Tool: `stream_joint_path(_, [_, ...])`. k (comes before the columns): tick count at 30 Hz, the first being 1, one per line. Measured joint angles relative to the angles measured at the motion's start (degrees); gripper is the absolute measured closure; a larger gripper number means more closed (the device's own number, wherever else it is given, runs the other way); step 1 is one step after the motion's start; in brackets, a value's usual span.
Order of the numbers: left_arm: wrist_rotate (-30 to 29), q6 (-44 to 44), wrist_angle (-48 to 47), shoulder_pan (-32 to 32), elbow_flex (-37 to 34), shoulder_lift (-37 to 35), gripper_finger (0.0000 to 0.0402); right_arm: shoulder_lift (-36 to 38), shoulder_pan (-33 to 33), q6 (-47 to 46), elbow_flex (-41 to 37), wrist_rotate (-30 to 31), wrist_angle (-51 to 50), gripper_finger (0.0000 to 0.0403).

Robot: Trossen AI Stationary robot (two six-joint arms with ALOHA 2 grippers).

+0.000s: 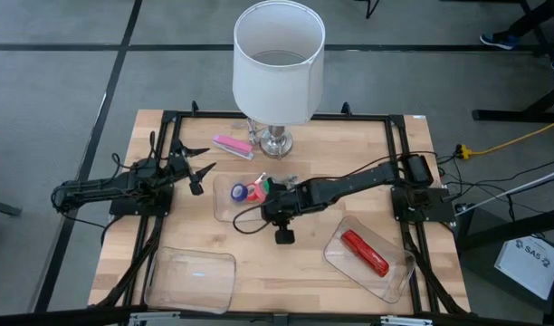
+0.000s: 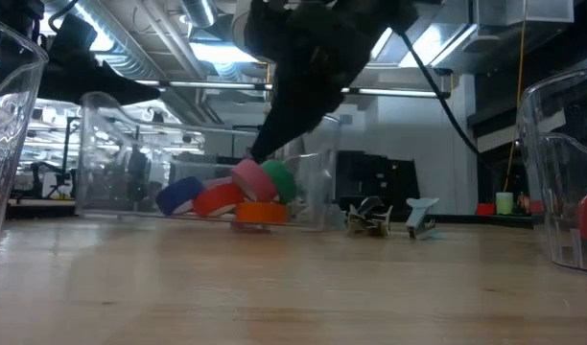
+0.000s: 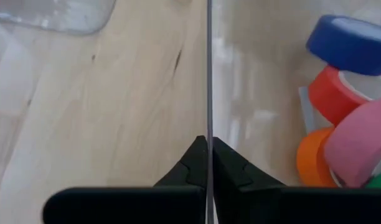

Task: Pick and place Stapler, Stapler remover, tape
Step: Move the top transparent bin to the center of the table, then put the bottom blue staple remover into the bottom left transparent bin

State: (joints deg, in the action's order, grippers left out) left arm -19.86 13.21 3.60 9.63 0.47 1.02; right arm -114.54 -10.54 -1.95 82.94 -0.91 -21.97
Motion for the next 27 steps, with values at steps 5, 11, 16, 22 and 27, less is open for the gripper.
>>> stream_joint_path(5, [0.0, 0.0, 0.0, 0.0, 0.0, 0.0, 0.0162, -0.8, 1.3, 3.7, 0.0, -0.2, 2.3, 0.0393])
stream_joint_path(11, [0.0, 0.0, 0.0, 0.0, 0.0, 0.0, 0.0162, -0.9, 1.3, 7.5, 2.6, -0.2, 2.2, 0.0360])
stream_joint_path(16, [0.0, 0.0, 0.0, 0.0, 0.0, 0.0, 0.0162, -0.9, 1.5, 9.9, 8.4, -0.2, -2.1, 0.0315])
stream_joint_path(22, [0.0, 0.0, 0.0, 0.0, 0.0, 0.0, 0.0162, -0.8, -0.5, 5.4, 16.0, -0.1, -18.0, 0.0259])
stream_joint_path(27, [0.0, 0.0, 0.0, 0.0, 0.0, 0.0, 0.0162, -0.8, -3.9, -2.3, 17.0, -0.3, -28.7, 0.0232])
